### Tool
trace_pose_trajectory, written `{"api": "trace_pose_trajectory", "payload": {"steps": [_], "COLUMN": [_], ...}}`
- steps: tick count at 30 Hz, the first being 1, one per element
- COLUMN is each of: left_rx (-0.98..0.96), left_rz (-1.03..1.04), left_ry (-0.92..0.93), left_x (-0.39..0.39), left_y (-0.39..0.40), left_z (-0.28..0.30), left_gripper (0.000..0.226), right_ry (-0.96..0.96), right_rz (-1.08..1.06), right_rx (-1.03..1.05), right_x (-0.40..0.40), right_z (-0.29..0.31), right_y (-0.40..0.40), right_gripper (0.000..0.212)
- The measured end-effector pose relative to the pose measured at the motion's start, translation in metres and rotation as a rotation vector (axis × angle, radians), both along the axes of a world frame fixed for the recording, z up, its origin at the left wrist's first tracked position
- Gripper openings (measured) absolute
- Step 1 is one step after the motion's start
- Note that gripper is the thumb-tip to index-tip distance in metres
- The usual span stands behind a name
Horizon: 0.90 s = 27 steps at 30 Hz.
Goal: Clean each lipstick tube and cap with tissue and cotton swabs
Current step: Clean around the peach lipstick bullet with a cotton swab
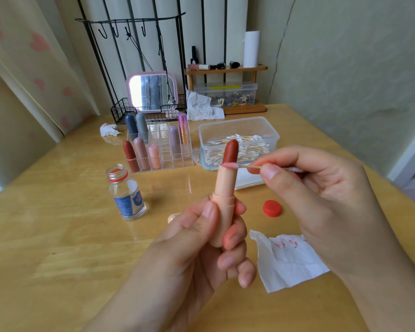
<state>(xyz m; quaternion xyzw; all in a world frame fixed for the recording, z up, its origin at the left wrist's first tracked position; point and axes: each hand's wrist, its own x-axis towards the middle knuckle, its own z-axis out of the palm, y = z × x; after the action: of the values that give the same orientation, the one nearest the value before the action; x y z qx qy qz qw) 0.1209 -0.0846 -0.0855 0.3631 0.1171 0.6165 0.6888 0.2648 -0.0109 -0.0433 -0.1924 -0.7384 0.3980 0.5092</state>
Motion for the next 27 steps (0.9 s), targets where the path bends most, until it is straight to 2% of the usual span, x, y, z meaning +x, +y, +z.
{"api": "trace_pose_trajectory", "payload": {"steps": [15, 19, 27], "left_rx": [0.002, 0.014, -0.004], "left_rz": [-0.004, -0.002, -0.019], "left_ry": [0.0, -0.018, -0.027], "left_x": [-0.0005, -0.0005, -0.0011], "left_y": [-0.0023, -0.0027, -0.001], "left_z": [0.007, 0.004, 0.0026], "left_gripper": [0.026, 0.017, 0.026], "right_ry": [0.016, 0.029, 0.023], "right_rz": [0.009, 0.043, 0.001], "right_rx": [-0.037, -0.059, -0.047], "right_x": [0.0008, -0.0006, 0.0013], "right_z": [-0.0015, -0.0015, 0.0002], "right_y": [0.0038, 0.0021, 0.002], "right_gripper": [0.016, 0.015, 0.016]}}
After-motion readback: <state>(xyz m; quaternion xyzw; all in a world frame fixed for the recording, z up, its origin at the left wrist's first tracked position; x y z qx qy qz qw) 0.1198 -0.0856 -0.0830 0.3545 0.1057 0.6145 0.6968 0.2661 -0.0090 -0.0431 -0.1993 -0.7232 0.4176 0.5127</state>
